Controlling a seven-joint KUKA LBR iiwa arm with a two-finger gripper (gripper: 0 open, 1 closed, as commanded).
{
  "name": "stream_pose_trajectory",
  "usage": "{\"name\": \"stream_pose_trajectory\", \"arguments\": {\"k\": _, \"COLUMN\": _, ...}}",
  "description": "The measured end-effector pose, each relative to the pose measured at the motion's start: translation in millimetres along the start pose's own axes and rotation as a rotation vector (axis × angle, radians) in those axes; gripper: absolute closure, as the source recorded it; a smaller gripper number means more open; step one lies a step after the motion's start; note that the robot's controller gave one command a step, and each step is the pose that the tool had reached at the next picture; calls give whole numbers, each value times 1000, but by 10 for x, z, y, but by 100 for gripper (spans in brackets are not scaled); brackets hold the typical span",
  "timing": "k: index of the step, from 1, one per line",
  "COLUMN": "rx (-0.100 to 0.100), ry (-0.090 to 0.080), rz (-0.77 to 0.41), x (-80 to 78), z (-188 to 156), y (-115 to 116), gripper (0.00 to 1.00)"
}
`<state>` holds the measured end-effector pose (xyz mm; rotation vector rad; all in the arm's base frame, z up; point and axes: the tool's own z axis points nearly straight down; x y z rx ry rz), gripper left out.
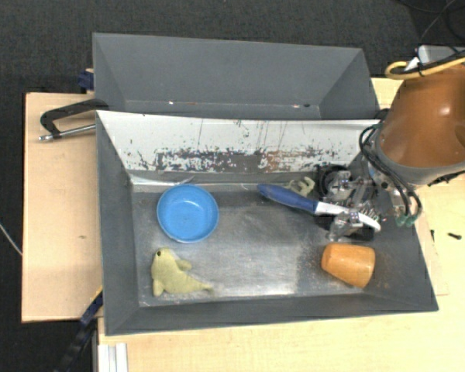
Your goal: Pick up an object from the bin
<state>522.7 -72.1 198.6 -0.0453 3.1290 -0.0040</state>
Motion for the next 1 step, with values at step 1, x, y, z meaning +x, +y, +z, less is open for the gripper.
{"name": "stream_pose_trajectory", "arguments": {"k": 1, "rx": -5, "ry": 3, "rz": -411, "x": 49, "z": -1062, "y": 778, "gripper": 100}}
